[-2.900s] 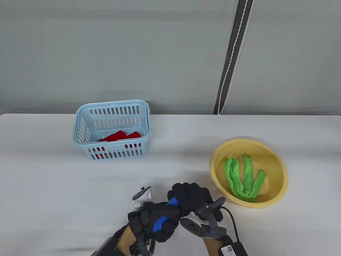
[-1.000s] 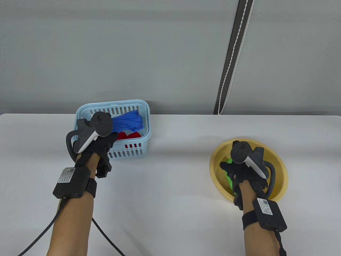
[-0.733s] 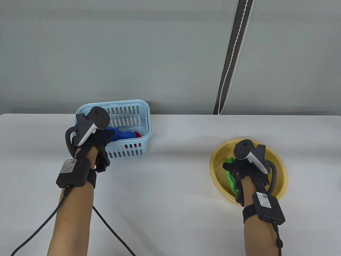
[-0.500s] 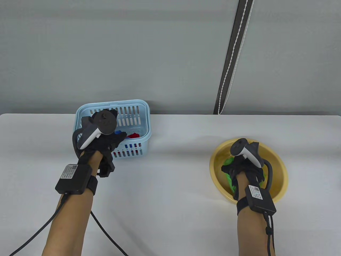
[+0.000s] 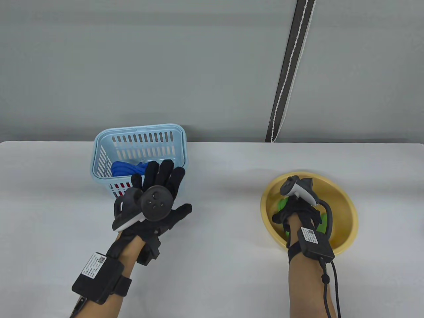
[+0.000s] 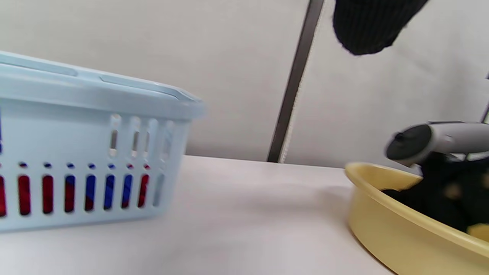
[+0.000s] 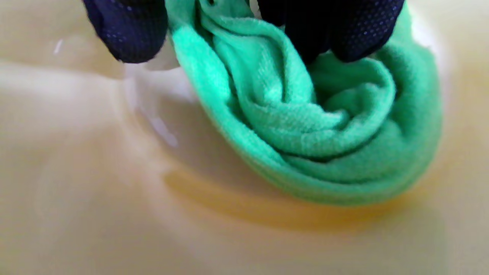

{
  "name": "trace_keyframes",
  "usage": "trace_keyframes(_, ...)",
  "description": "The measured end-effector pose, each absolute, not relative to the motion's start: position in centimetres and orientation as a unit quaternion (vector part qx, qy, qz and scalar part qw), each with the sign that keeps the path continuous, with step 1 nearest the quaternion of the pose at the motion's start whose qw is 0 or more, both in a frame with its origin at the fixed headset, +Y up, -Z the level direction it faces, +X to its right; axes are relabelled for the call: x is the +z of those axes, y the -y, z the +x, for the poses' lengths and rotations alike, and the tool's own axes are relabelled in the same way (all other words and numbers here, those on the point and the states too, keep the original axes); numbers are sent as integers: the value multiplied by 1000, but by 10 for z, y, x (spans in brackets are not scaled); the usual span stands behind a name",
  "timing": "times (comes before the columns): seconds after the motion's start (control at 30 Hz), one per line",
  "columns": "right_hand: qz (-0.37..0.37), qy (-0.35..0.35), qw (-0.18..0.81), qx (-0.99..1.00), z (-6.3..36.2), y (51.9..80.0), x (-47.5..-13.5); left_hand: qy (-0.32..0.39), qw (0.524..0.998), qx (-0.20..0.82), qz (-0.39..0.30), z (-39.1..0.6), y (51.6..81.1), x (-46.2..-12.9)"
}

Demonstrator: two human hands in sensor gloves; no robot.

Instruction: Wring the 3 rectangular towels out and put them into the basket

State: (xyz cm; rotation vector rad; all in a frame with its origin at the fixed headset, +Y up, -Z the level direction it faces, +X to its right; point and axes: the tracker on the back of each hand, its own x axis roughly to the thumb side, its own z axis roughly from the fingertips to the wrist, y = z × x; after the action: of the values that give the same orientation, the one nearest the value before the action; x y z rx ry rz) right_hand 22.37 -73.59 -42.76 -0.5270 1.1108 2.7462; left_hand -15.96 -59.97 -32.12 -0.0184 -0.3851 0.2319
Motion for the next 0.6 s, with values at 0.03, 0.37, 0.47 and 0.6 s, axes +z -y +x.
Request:
trace_keyframes(0.03,-174,-369,67,911,224,736,-428,199,973,118,-11,-157,603,-316)
trace_keyframes(0.37,-168,-390,56,904,222,742,-428,242,948,194,-76,-132,665,-268)
trace_keyframes(0.47,-170,-390,53,904,221,740,-427,240,948,192,-81,-132,677,-267)
trace_keyframes(0.6,-168,-381,54,908,221,738,-426,232,953,175,-88,-138,690,-269)
